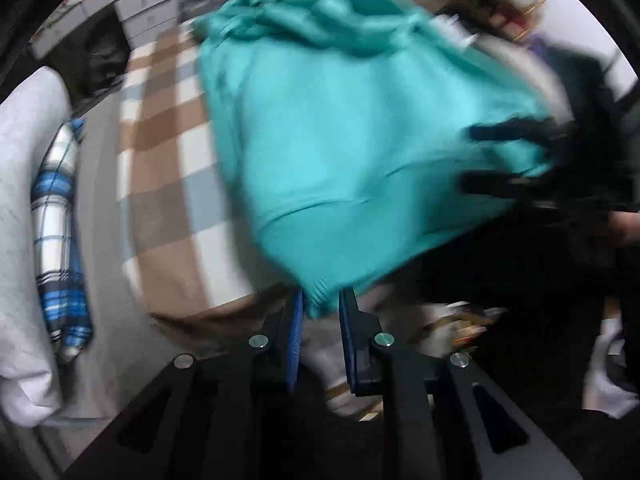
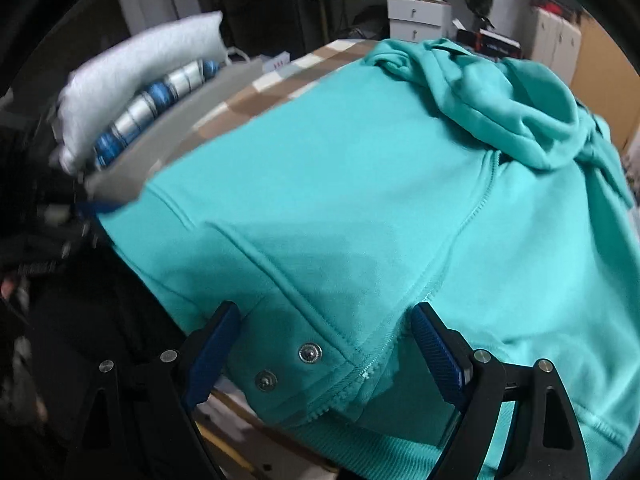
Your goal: Fold large clothes
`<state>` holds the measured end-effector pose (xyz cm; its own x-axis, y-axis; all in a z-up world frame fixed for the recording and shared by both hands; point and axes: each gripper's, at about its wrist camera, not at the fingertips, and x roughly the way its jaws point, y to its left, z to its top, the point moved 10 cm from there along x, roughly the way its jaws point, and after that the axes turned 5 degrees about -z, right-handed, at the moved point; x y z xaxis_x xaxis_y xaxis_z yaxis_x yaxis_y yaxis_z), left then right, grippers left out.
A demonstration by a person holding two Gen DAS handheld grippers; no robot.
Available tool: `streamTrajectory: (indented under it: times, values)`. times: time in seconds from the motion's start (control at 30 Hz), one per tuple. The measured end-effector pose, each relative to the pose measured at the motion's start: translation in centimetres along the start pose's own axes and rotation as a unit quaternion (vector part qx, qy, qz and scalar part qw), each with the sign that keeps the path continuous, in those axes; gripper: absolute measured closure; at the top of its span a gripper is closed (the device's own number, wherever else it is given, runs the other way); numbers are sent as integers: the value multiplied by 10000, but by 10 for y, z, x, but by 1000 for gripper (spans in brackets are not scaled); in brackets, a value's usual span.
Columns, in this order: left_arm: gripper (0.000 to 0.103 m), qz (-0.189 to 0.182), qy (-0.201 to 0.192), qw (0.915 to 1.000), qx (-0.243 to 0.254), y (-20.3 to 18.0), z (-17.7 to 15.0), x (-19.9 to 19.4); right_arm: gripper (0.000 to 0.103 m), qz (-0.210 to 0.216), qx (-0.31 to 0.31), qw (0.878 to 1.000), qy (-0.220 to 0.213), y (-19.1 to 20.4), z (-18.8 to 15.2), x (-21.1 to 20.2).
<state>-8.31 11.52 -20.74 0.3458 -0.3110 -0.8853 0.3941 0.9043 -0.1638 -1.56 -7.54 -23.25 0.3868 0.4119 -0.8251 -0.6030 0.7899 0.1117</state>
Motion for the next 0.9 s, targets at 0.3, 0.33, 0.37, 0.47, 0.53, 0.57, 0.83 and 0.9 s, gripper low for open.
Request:
streamTrajectory:
  times: [0.3,0.33,0.37,0.47,0.53,0.57,0.83,0.9]
  values:
    - [46,48,-363,9991,212,-12,63,45,15,1109,1684,9696,-1388,-44,29,-73]
    - [46,225,-91,9995,186,-9,54,58,15,1223,1835,9629,-1555,-51,29,-83]
    - [46,347,162,9991,164,-6,47,72,15,1291,2013,9569,-1647,-60,27,-93]
    - [46,637,139,9968,468,-8,35,88,15,814,2247,9603,-1437,-90,13,-108]
    - [47,748,193,9946,698,-16,29,88,15,233,2155,9686,-1220,-110,-2,-118]
    - [47,638,242,9945,790,-23,27,87,15,-70,2184,9703,-1036,-121,-12,-122]
    - [46,-70,-294,9931,1135,-70,53,68,15,-1459,2050,9677,167,-164,-78,-110]
    - [46,54,-180,9938,1099,-65,47,77,17,-1215,2132,9690,295,-160,-91,-107]
